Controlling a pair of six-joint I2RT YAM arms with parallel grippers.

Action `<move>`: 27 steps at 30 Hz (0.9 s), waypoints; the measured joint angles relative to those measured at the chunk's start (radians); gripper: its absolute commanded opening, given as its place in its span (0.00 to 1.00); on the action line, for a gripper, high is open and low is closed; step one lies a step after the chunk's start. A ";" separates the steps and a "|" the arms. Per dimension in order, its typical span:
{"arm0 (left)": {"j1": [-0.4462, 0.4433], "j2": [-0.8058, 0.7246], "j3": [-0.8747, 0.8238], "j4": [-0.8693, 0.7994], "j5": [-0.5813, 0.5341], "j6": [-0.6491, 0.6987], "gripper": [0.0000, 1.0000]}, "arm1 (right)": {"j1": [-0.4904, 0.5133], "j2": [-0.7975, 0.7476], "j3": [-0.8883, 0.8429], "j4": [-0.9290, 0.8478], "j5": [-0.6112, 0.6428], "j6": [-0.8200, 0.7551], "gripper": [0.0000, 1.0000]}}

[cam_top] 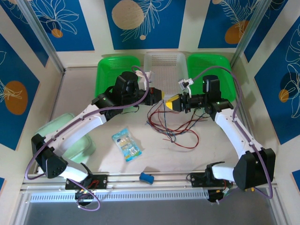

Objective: Untangle the cables

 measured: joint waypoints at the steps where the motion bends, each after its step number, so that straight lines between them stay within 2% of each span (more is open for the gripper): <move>1: 0.000 0.001 0.000 0.000 0.000 0.000 0.00 | 0.005 0.000 0.000 -0.002 0.001 -0.003 0.19; 9: 0.000 0.015 0.015 -0.007 0.000 0.000 0.00 | 0.028 0.018 0.001 -0.012 0.001 -0.021 0.09; 14: 0.000 0.016 0.015 -0.011 0.000 0.000 0.00 | 0.028 0.018 0.001 -0.020 0.001 -0.027 0.17; 17: 0.000 0.016 0.015 -0.014 0.000 0.000 0.00 | 0.028 0.018 0.001 -0.027 0.002 -0.032 0.18; 25: 0.000 0.016 0.015 -0.015 0.000 0.000 0.00 | 0.016 0.015 0.001 -0.030 0.008 -0.032 0.13; 27: 0.000 0.016 0.015 -0.015 0.000 0.000 0.00 | 0.015 0.012 0.001 -0.030 0.008 -0.032 0.09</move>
